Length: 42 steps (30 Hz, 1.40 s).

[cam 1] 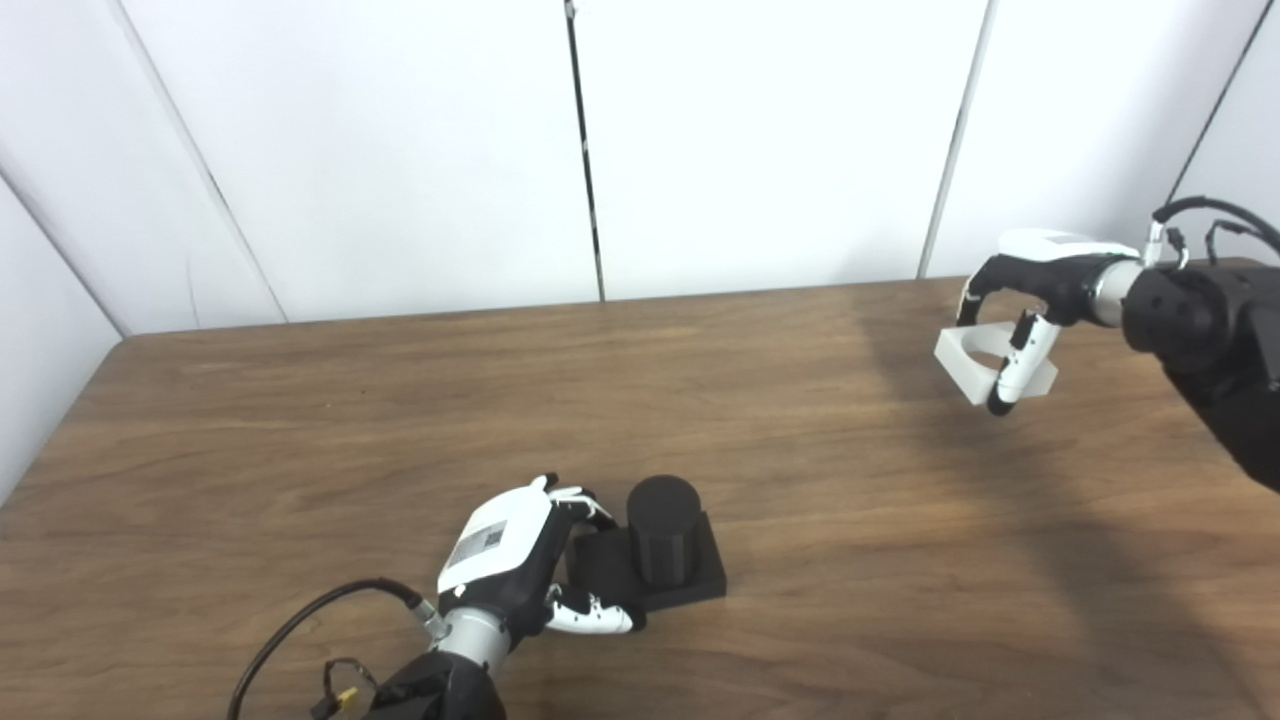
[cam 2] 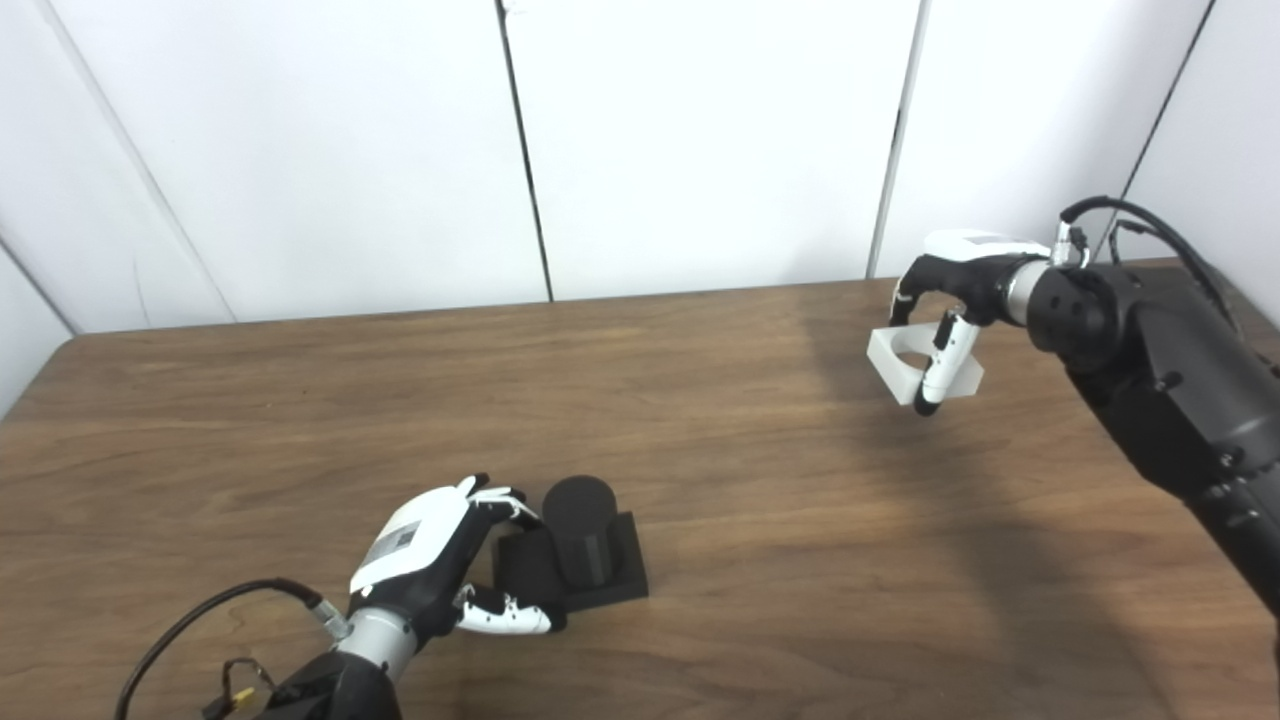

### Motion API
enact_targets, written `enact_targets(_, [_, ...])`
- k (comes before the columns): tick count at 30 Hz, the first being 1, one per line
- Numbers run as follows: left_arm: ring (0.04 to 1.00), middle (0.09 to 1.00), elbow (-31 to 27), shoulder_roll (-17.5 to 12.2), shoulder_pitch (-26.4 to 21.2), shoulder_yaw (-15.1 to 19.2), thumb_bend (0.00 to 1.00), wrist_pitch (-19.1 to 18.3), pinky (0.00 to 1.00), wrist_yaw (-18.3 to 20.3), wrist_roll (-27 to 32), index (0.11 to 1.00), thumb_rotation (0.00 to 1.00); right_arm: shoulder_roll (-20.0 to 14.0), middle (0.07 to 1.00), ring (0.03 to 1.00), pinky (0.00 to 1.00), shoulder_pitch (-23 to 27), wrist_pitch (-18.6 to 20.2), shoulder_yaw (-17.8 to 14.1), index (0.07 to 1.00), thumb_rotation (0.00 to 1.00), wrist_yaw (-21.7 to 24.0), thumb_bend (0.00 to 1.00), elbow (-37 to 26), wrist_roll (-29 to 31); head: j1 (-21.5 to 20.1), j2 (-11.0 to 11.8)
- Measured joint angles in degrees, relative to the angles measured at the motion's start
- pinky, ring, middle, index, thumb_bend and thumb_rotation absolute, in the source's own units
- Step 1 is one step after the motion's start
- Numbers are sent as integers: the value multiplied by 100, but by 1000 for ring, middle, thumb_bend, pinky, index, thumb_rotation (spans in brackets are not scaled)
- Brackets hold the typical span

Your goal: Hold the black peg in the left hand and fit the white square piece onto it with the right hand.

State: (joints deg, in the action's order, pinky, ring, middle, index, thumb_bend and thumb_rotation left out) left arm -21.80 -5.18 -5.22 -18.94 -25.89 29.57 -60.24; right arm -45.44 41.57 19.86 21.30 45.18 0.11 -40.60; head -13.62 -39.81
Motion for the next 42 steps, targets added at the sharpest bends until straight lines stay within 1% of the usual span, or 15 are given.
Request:
enact_targets(4, [1000,883,0,-2,-1,-20,512,0,1000,-4,-1,486,61,30,832,913,1000,3,160,9,488,132,463,521,-716,-18,0,-17])
enact_targets(7, [1000,879,-1,-16,-5,-34,512,1,1000,-4,-12,485,62,133,825,923,1000,7,216,39,487,131,739,522,-1272,-35,0,-26])
enact_targets(11, [1000,877,-2,-46,-19,-65,512,1,1000,-4,-38,486,62,430,822,915,1000,107,240,159,485,133,1134,522,-2042,-34,18,-26])
enact_targets(13, [1000,878,-2,-44,-23,-89,511,1,1000,-4,-55,486,61,567,816,903,1000,177,240,203,485,134,1258,523,-2246,-44,35,-26])
enact_targets(17, [1000,880,-2,-43,-28,-97,512,1,1000,-4,-68,486,61,850,824,916,1000,321,248,256,484,134,1519,523,-2657,-134,53,-44])
enact_targets(19, [1000,881,-2,-41,-30,-103,512,1,1000,-3,-86,486,61,1021,816,913,1000,357,243,256,484,135,1572,524,-2864,-138,79,-61])
enact_targets(21, [1000,882,-2,-38,-30,-125,512,1,1000,-4,-120,486,61,1182,810,906,1000,362,228,257,483,135,1598,524,-2962,-133,97,-70])
enact_targets(25, [1000,881,-4,-30,-30,-147,511,2,1000,-11,-169,486,61,1384,812,907,1000,374,216,269,483,135,1717,525,-2997,-126,123,-88])
enact_targets(30, [1000,880,-7,-27,-24,-147,511,1,1000,-31,-180,487,62,1562,805,904,1000,534,217,267,483,135,1774,524,-3174,-103,132,-105])
enact_targets(34, [1000,881,-7,-6,-25,-153,511,1,1000,-35,-215,486,62,1705,804,912,1000,706,210,264,483,135,1774,524,-3193,-71,141,-123])
enact_targets(42, [1000,882,-7,57,-18,-148,511,-1,1000,-22,-288,486,61,1951,798,906,1000,714,184,379,483,133,1772,524,-3195,-56,211,-149])
